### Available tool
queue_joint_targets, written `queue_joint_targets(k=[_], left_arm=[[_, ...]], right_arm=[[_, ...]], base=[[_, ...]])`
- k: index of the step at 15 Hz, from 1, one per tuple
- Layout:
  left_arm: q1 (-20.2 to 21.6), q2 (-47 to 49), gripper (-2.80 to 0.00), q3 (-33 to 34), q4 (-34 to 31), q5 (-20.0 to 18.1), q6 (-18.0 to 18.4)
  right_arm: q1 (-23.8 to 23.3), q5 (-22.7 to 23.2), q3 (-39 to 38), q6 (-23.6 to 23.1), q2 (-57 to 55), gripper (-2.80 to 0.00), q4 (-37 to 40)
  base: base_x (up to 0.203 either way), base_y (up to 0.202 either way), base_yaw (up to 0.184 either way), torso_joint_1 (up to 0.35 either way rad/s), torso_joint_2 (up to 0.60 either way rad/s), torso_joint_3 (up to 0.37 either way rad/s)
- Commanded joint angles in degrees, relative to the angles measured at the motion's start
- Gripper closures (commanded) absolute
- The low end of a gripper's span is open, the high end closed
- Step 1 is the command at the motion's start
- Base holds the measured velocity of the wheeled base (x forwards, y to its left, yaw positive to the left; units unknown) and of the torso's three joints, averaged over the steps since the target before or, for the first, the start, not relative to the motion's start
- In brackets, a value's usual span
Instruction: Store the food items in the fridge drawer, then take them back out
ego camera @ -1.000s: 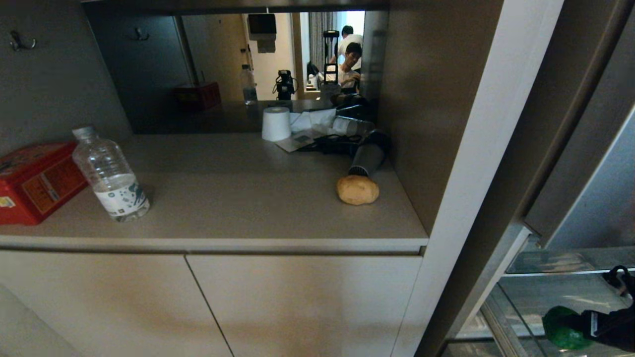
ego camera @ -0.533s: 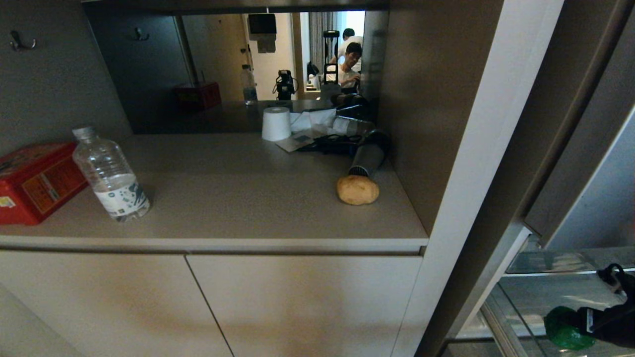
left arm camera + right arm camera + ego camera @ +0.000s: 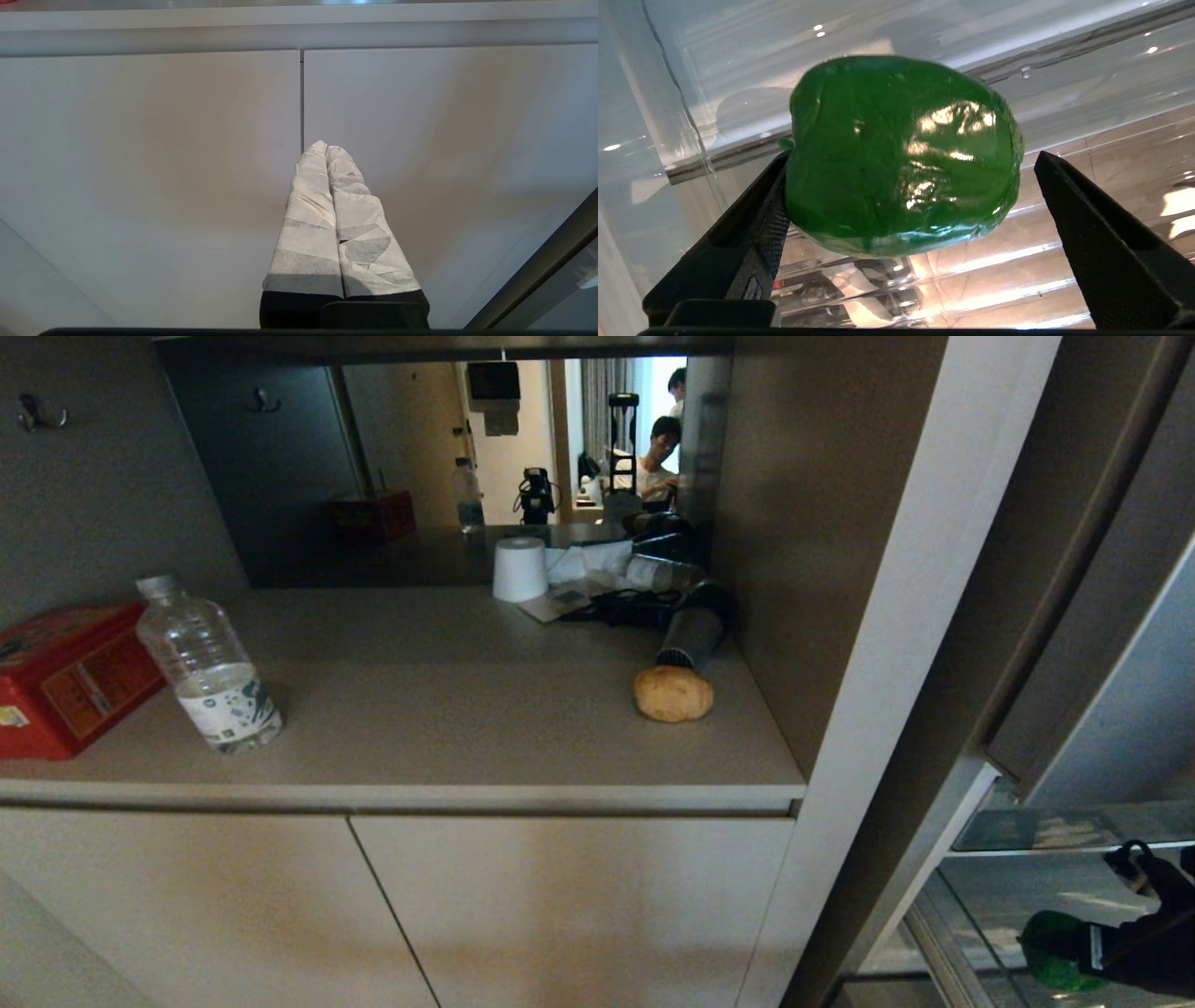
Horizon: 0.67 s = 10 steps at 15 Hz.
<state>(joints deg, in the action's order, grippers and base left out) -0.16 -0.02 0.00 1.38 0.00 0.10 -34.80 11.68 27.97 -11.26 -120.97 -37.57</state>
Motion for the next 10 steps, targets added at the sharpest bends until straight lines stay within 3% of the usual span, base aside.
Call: queue_joint_targets(k=[1, 6, 7, 10], left_arm=[[-0.1, 0.02, 0.0, 0.62, 0.01, 0.0, -0.01], [-0.02, 0.02, 0.0, 0.62, 0.03, 0.0, -0.01], [-0.02, 0.02, 0.0, 0.54, 0.03, 0.0, -0.01], [-0.02, 0.02, 0.0, 0.53, 0.03, 0.0, -0.01]], right_arm=[[0.0, 0.1, -0.31, -0.07, -0.32, -2.8, -0.22], [0.09, 0.1, -0.19, -0.16, -0.5, -2.8, 0.57], [0.09, 0.19, -0.03, -0.16, -0.57, 0.0, 0.81], [0.09, 1.03, 0.07, -0.16, -0.85, 0.0, 1.06]], base=[[0.0, 0.0, 0.0, 0.0, 0.0, 0.0], [0.0, 0.0, 0.0, 0.0, 0.0, 0.0], [0.0, 0.0, 0.0, 0.0, 0.0, 0.0], [0.0, 0.0, 0.0, 0.0, 0.0, 0.0]])
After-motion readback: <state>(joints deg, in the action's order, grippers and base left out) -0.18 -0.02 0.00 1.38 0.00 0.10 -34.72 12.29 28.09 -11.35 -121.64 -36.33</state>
